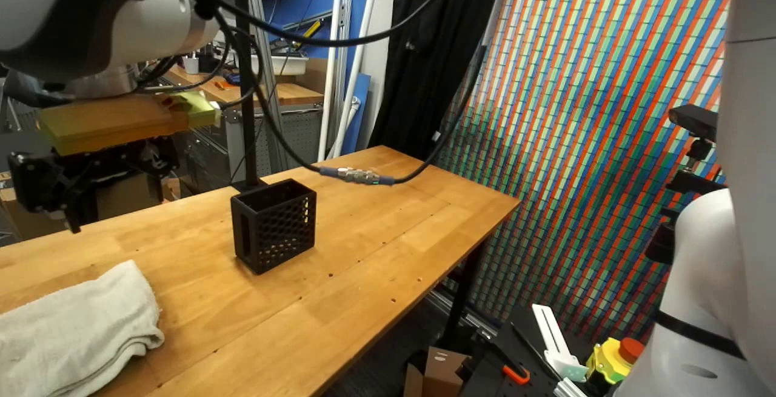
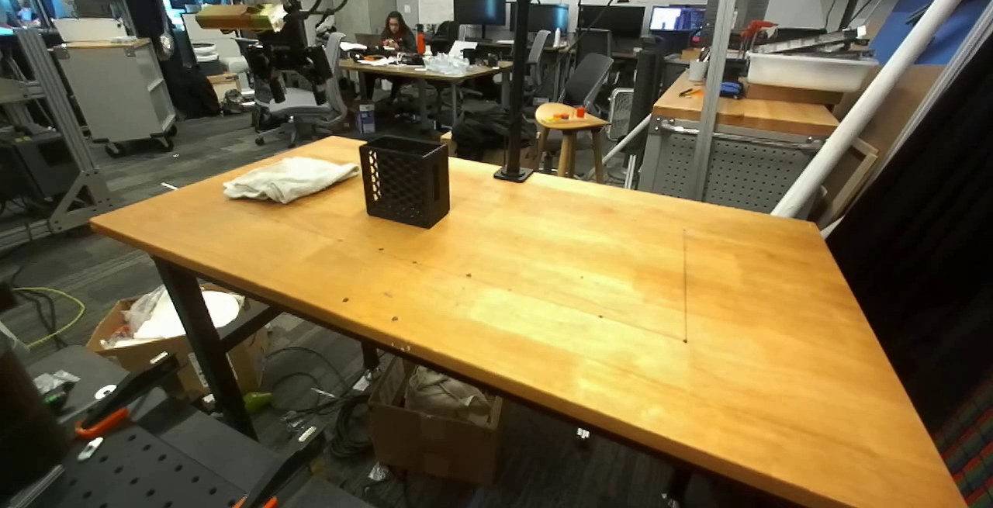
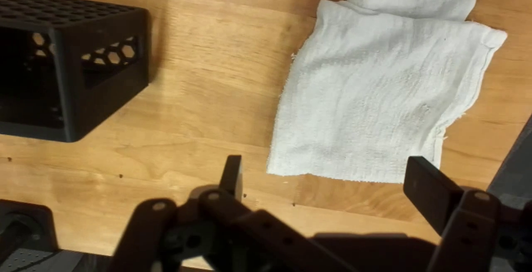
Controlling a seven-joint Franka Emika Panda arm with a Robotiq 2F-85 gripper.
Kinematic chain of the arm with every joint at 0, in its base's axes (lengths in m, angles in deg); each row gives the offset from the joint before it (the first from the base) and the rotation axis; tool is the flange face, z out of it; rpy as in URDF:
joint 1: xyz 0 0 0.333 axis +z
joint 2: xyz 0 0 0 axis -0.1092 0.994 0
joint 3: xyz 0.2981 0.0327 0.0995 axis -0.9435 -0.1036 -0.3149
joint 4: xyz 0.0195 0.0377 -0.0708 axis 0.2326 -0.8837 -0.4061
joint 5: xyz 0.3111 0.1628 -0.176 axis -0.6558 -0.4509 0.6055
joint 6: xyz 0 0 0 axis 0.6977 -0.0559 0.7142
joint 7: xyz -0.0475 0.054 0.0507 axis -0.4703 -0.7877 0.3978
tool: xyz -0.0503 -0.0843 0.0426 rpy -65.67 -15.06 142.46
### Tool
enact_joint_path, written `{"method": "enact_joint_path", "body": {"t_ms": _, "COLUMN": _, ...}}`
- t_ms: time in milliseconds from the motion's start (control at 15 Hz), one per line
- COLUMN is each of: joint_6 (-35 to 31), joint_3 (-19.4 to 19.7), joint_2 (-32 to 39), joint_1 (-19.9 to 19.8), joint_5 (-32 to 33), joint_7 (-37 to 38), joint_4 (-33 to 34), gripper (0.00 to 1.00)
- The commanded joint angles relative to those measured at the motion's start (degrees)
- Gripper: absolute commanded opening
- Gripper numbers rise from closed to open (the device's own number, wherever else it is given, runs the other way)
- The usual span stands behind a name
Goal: Put the white towel inside the black basket
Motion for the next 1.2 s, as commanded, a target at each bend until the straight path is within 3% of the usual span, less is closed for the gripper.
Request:
{"method": "enact_joint_path", "body": {"t_ms": 0, "joint_6": 1.27, "joint_3": 1.06, "joint_2": 7.95, "joint_1": 2.63, "joint_5": -0.76, "joint_7": -0.04, "joint_4": 9.19, "gripper": 1.00}}
{"method": "enact_joint_path", "body": {"t_ms": 733, "joint_6": 0.41, "joint_3": 0.05, "joint_2": 23.24, "joint_1": 4.43, "joint_5": -8.46, "joint_7": -5.05, "joint_4": 19.94, "gripper": 1.00}}
{"method": "enact_joint_path", "body": {"t_ms": 1133, "joint_6": -3.20, "joint_3": 1.67, "joint_2": 25.34, "joint_1": 5.10, "joint_5": -8.02, "joint_7": -6.06, "joint_4": 18.11, "gripper": 1.00}}
